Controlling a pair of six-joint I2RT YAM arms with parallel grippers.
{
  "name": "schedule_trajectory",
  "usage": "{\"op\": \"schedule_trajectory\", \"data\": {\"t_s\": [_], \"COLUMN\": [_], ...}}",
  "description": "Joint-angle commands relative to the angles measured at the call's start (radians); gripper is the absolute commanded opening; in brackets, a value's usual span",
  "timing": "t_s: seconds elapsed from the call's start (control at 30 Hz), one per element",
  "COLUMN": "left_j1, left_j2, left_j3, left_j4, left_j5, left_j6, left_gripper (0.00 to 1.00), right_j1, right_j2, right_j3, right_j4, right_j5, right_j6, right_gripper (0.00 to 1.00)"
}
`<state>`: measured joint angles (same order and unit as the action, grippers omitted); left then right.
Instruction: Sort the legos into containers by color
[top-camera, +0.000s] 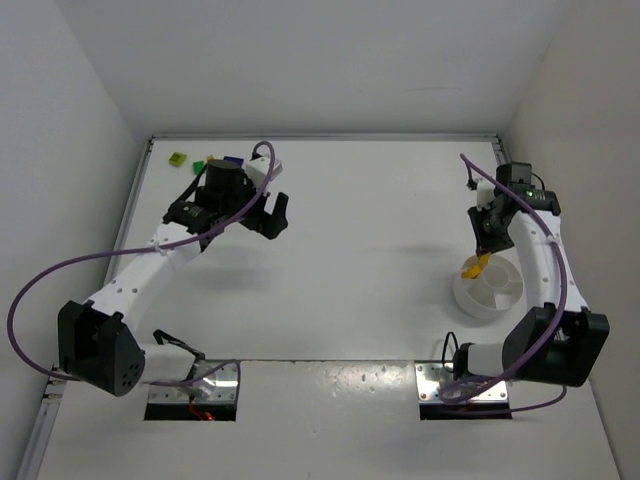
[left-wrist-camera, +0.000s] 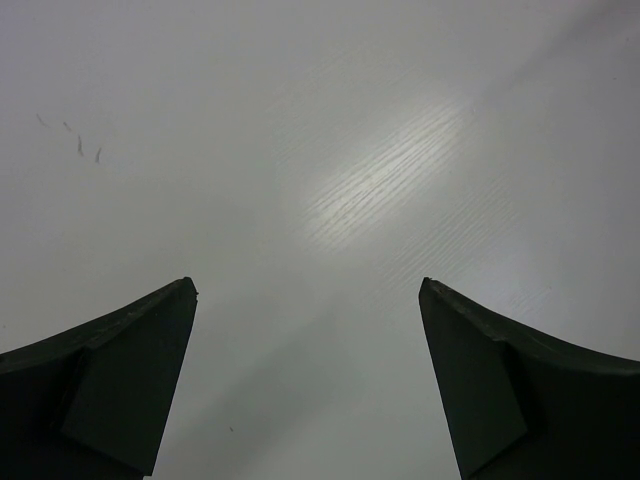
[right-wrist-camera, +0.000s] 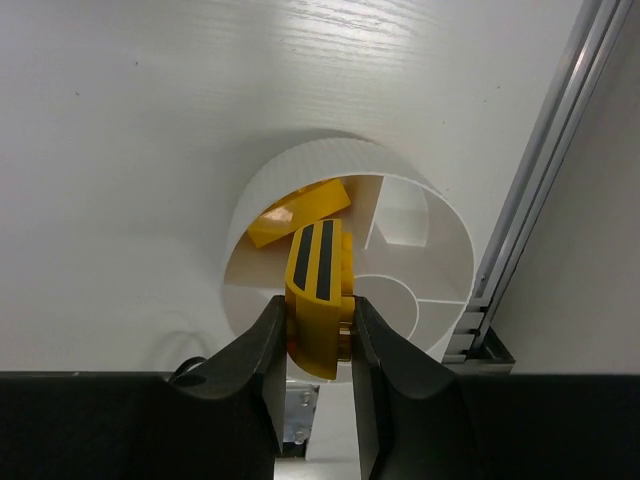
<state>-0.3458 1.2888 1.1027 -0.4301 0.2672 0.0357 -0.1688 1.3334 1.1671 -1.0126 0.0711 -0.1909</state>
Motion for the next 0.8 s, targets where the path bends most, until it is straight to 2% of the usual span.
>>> {"op": "schedule_trajectory", "data": {"t_s": [0.0,0.2,0.4,0.53,0.57,0.63,0.77], "left_j1": [0.013,0.022,0.022,0.042,0.056,0.074,0.113], "left_j2": [-0.003,0.006,0.006,0.006,0.006,-0.005,0.009], "left_j3": [0.029,0.029,0.029,0.029,0.029,0.02,0.02], "left_j4": [0.03,0.039,0.039,0.057,0.057,0.068,0.088], "left_j5": [0.026,0.026,0.026,0.017,0.017,0.042,0.066], "left_j6": [-0.007,-0.007,-0.007,-0.007,-0.007,-0.016,-0.06], "left_gripper": [1.0,1.0,1.0,1.0,1.0,1.0,1.0], "right_j1": [-0.005,0.005,0.014,0.014,0.014,0.014,0.014], "right_j2": [0.013,0.044,0.073,0.084,0.084,0.064,0.021], "right_j3": [-0.026,-0.026,-0.035,-0.024,-0.015,0.012,0.077], "right_j4": [0.049,0.058,0.068,0.049,0.04,0.025,-0.018], "right_j5": [0.012,0.002,-0.007,-0.027,-0.037,-0.079,-0.134], "right_j6": [-0.024,-0.033,-0.033,-0.033,-0.033,-0.033,-0.024], "right_gripper": [0.0,0.0,0.16,0.34,0.44,0.51,0.53]}}
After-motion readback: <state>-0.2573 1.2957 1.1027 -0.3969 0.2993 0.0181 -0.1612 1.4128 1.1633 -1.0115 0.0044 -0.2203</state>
